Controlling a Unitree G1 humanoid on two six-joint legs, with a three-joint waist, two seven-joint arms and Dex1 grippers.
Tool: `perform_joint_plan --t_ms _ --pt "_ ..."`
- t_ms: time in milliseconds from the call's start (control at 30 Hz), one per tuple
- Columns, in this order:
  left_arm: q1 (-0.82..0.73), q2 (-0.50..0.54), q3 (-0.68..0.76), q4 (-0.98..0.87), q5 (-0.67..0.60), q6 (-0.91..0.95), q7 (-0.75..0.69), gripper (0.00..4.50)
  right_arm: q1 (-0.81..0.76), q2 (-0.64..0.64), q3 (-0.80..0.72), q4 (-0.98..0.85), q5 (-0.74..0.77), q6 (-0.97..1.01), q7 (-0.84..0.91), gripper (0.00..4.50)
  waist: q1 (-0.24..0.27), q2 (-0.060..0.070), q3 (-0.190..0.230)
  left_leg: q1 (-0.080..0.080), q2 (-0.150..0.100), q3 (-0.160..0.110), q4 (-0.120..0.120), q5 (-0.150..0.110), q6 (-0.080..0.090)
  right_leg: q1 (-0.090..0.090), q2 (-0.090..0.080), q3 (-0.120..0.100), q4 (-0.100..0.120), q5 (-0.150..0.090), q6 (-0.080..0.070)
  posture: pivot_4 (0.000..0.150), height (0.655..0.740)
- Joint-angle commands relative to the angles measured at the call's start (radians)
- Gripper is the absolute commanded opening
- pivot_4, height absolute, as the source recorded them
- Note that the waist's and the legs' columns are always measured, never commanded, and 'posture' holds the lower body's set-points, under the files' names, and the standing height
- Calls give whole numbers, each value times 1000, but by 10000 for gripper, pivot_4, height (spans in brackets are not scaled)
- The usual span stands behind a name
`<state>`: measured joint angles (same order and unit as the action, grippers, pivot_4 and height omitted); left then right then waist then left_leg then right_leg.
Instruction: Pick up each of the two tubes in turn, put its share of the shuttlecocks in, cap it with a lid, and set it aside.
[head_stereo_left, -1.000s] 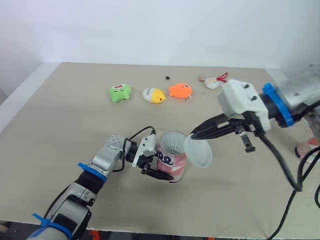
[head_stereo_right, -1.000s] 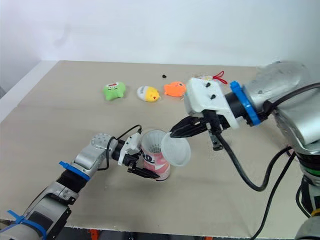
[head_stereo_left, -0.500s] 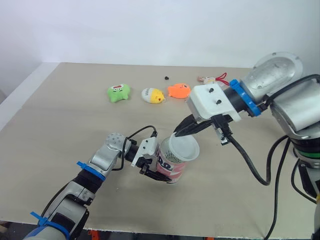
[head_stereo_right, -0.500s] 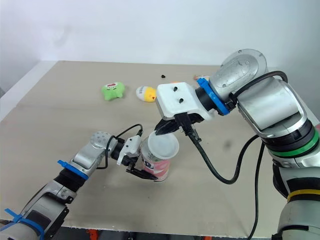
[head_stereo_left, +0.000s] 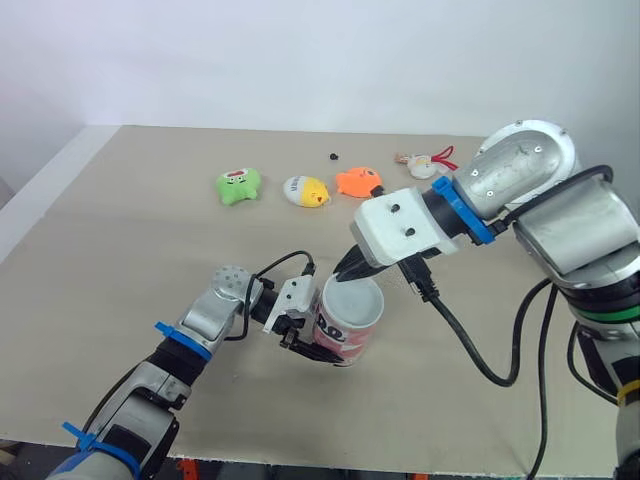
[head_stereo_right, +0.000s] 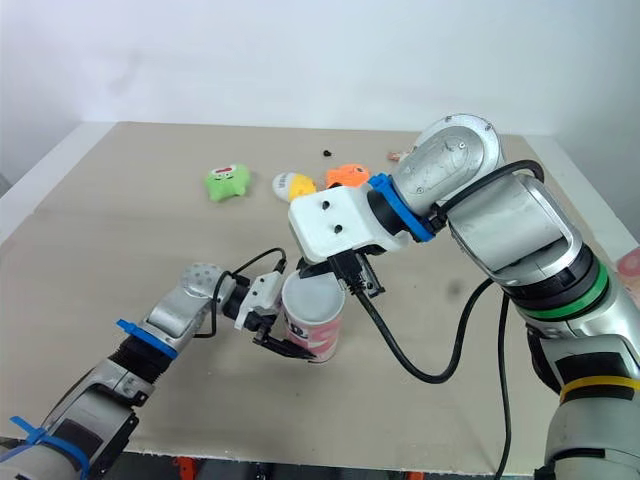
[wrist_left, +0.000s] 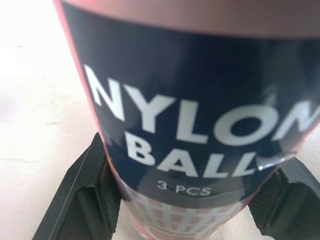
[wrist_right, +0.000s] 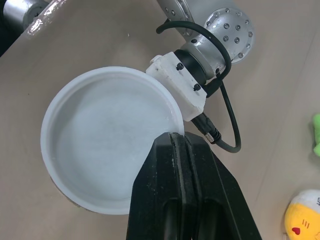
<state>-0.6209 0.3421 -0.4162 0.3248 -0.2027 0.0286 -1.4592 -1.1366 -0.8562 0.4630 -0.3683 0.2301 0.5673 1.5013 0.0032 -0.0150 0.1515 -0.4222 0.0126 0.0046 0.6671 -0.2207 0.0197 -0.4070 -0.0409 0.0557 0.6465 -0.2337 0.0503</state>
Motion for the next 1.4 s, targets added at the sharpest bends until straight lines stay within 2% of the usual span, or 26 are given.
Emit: perform_joint_plan --t_ms 33,267,533,800,933,1067,1167,1233,1400 --pt "37 22 -65 80 97 16 18 28330 -3 -12 9 -19 -31 -25 27 1016 0 0 0 0 0 0 0 0 0 0 0 0 0 0 0 1500 7400" --pt "33 21 -61 84 91 20 19 28330 21 -30 58 -12 -98 -76 64 1016 0 -1 -1 1 0 0 1 0 0 0 0 0 0 0 1 1500 7400" --pt "37 25 -55 70 78 31 27 28330 61 -29 145 34 -187 -183 110 1016 0 -5 -8 14 0 1 -2 -1 -1 8 -2 1 -1 -5 5 1500 7400" --pt "52 31 -51 47 72 44 34 28330 60 -6 212 75 -237 -267 113 1016 0 -11 -26 18 0 1 -8 -1 -2 9 -3 0 -1 -7 2 1500 7400" --pt "51 26 -47 52 71 44 40 28330 28 4 215 103 -198 -259 113 1016 0 -12 -29 19 1 1 -10 -1 -2 9 -5 0 -1 -8 1 1500 7400" --pt "47 20 -46 61 73 43 43 28330 -40 19 206 105 -42 -157 113 1016 0 -11 -28 20 1 1 -11 -1 -2 8 -10 -2 -1 -8 0 1500 7400" --pt "45 13 -44 64 73 44 50 28330 -75 -7 256 101 22 -152 113 1016 2 -10 -28 19 0 1 -13 -1 -2 7 -13 -6 -1 -8 -3 1500 7400" --pt "45 10 -42 63 71 46 55 28330 -88 -25 289 101 36 -162 113 1016 3 -10 -28 18 0 1 -14 -2 -4 6 -14 -8 -1 -8 -8 1500 7400" --pt "53 8 -39 48 69 56 69 28330 -99 -54 401 124 6 -232 113 1016 5 -11 -28 17 -2 0 -15 -5 -7 7 -16 -10 -2 -13 -6 1500 7400"
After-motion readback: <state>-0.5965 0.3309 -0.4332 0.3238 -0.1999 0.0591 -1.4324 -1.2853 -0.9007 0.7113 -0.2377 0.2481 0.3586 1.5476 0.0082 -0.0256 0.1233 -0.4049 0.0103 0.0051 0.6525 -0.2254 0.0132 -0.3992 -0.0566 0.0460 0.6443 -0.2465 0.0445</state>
